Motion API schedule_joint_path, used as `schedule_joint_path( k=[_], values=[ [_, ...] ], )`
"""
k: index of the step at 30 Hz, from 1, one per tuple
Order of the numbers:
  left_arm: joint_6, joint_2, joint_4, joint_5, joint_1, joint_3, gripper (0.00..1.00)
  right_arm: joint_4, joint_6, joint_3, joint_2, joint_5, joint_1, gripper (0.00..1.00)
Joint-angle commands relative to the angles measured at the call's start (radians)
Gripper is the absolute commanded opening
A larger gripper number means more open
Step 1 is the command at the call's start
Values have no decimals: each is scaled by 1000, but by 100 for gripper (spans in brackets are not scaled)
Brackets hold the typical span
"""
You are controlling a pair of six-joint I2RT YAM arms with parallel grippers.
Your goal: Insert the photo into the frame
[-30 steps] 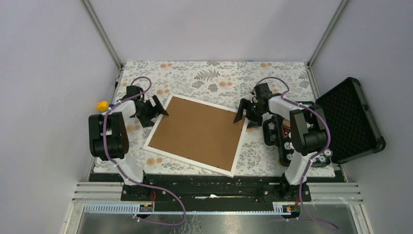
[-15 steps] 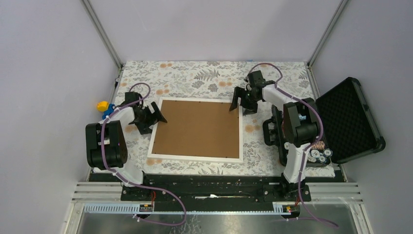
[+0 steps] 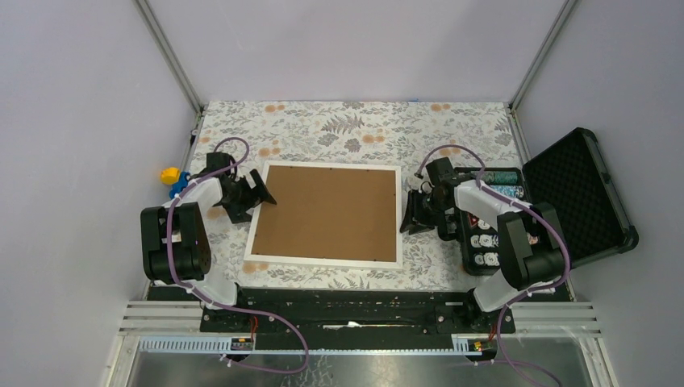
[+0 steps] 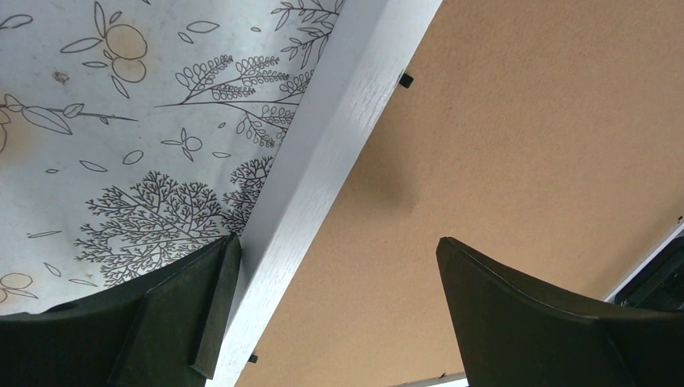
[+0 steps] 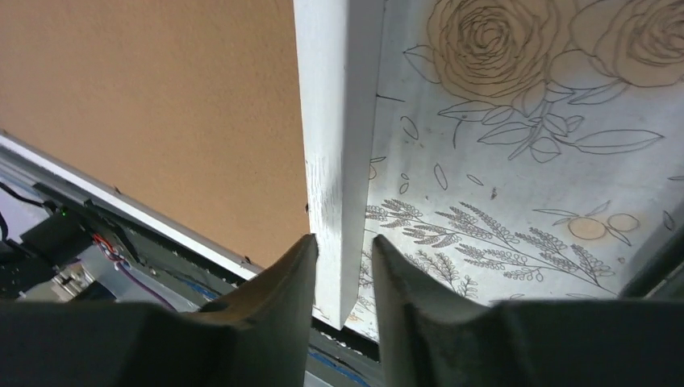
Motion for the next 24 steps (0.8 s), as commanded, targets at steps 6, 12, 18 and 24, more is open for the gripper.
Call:
schedule_joint_path(
  k=[6,12,18,24],
  values=[
    [-1,-37,11,0,1,-11,98,109,-2,-37,16,-108,-4,26],
    [0,-33,11,-2,1,-12,98,127,-2,-42,56,-129,-4,25],
    [0,-28,11,1,1,-10,98,130,7,-67,40,-118,-5,24],
    [0,-30,11,0,2,-11,98,165,27,-104,50,-133,6,23]
  ],
)
